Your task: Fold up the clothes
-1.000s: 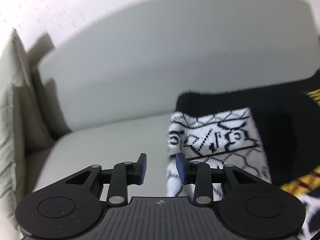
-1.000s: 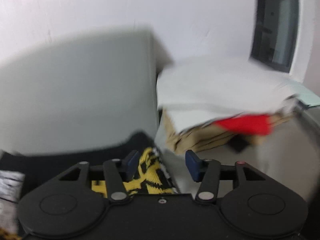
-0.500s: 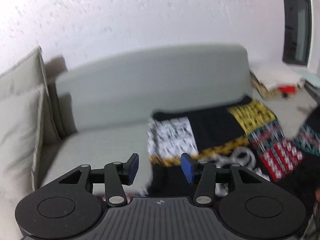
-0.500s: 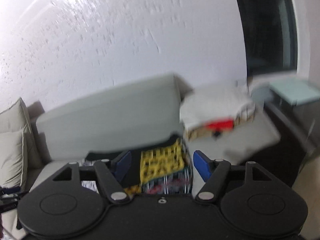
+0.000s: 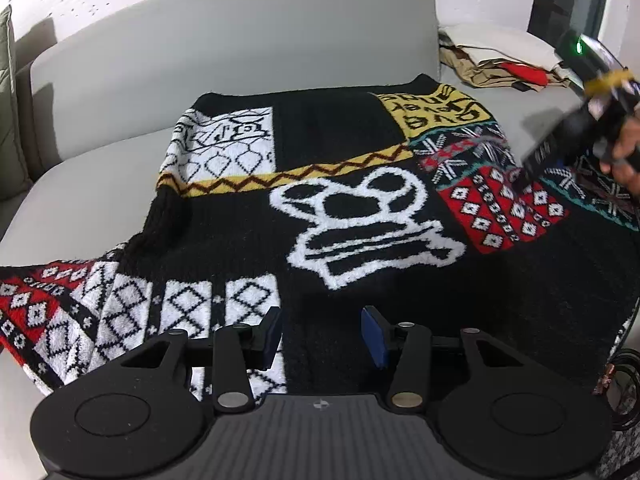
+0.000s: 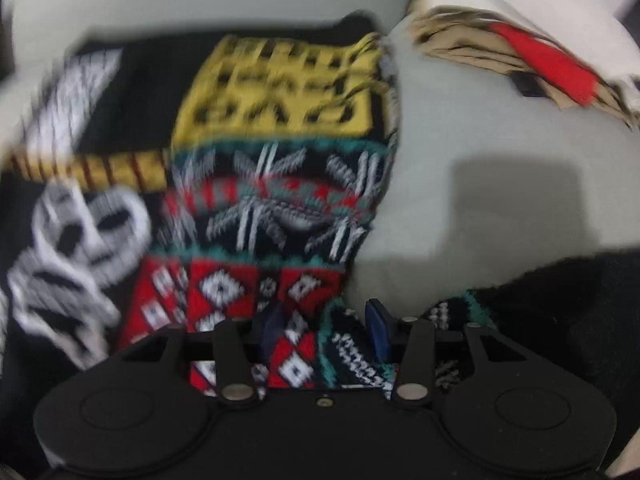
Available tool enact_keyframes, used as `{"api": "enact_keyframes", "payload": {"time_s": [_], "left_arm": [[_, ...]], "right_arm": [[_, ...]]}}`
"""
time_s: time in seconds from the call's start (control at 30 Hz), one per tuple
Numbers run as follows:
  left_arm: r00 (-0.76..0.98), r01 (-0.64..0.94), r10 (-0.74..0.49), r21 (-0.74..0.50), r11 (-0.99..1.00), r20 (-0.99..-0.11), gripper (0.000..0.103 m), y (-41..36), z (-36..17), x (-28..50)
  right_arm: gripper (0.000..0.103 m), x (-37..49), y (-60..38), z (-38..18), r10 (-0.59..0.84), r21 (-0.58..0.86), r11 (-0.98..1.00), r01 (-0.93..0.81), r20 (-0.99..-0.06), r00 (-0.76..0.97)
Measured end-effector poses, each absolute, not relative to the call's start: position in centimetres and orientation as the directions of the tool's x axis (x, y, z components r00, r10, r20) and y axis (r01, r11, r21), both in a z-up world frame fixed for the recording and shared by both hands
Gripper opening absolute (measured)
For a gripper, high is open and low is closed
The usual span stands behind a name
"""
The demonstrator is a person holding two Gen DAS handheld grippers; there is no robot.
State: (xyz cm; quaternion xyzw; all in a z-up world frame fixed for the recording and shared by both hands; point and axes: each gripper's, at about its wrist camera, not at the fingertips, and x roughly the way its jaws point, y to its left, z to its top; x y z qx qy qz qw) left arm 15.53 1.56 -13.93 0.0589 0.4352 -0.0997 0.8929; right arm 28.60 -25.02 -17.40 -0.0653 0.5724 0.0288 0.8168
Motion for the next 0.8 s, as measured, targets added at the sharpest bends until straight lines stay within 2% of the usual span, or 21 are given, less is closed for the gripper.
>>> {"api": "enact_keyframes", "payload": {"time_s": [0.03, 0.07, 0.1, 0.2, 0.27, 0.33, 0.4, 0.47, 0.57, 0.6, 0.63, 0.67, 0.7, 0.77, 0.8], "left_arm": [[0.604, 0.225, -0.119, 0.025, 0.974, -0.788, 0.046, 1.8, -13.8, 15.4], [0.61, 0.218, -0.11, 0.033, 0.975, -0.785, 0.046, 2.0, -13.6, 15.3], [0.617, 0.211, -0.101, 0.041, 0.977, -0.78, 0.046, 2.2, -13.4, 15.2], [0.63, 0.192, -0.087, 0.047, 0.98, -0.772, 0.046, 3.0, -13.1, 14.9], [0.619, 0.177, -0.077, 0.043, 0.983, -0.782, 0.046, 3.3, -13.3, 14.8], [0.61, 0.163, -0.066, 0.043, 0.986, -0.79, 0.046, 3.5, -13.5, 14.5], [0.617, 0.155, -0.051, 0.058, 0.986, -0.786, 0.046, 3.7, -13.3, 13.8], [0.624, 0.152, -0.043, 0.068, 0.986, -0.781, 0.046, 4.0, -13.0, 12.8], [0.631, 0.16, -0.036, 0.085, 0.983, -0.775, 0.046, 4.4, -12.6, 11.3], [0.63, 0.165, -0.035, 0.09, 0.982, -0.775, 0.046, 4.4, -12.6, 10.9], [0.628, 0.167, -0.036, 0.09, 0.982, -0.777, 0.046, 4.4, -12.8, 10.6], [0.621, 0.168, -0.037, 0.087, 0.982, -0.783, 0.045, 4.3, -13.1, 10.4], [0.604, 0.169, -0.043, 0.075, 0.983, -0.796, 0.044, 4.2, -13.6, 10.4], [0.551, 0.18, -0.062, 0.046, 0.983, -0.832, 0.028, 3.9, -14.9, 10.4], [0.517, 0.188, -0.071, 0.033, 0.982, -0.853, 0.025, 3.8, -15.5, 10.5]], "right_arm": [[0.023, 28.0, -24.7, -17.5, -0.048, -0.104, 0.985, -0.139, -0.934, 0.355], [0.019, 27.4, -24.4, -17.6, -0.068, -0.134, 0.979, -0.156, -0.928, 0.367], [0.018, 26.8, -24.1, -17.6, -0.089, -0.163, 0.972, -0.167, -0.919, 0.383], [0.017, 23.4, -24.9, -15.3, -0.168, -0.227, 0.972, -0.059, -0.85, 0.5], [0.019, 22.7, -26.2, -16.2, -0.202, -0.227, 0.974, 0.003, -0.859, 0.471], [0.026, 22.5, -26.1, -17.4, -0.21, -0.234, 0.972, 0.002, -0.871, 0.444], [0.038, 22.1, -25.0, -15.7, -0.203, -0.229, 0.973, 0.002, -0.859, 0.47], [0.059, 20.4, -24.3, -12.8, -0.174, -0.198, 0.98, 0.01, -0.836, 0.521], [0.065, 16.7, -24.3, -9.6, -0.06, -0.052, 0.998, 0.031, -0.811, 0.583], [0.064, 15.4, -24.3, -8.9, -0.009, 0.013, 0.999, 0.034, -0.808, 0.589], [0.057, 14.0, -24.1, -8.8, 0.064, 0.094, 0.995, 0.023, -0.813, 0.578], [0.044, 12.7, -24.0, -8.9, 0.135, 0.172, 0.985, 0.013, -0.814, 0.565], [0.038, 11.7, -23.6, -9.3, 0.191, 0.227, 0.974, 0.0, -0.819, 0.541], [0.023, 9.8, -22.2, -10.8, 0.279, 0.305, 0.952, -0.028, -0.826, 0.489], [0.021, 9.0, -21.3, -11.7, 0.311, 0.328, 0.944, -0.044, -0.831, 0.462]]}}
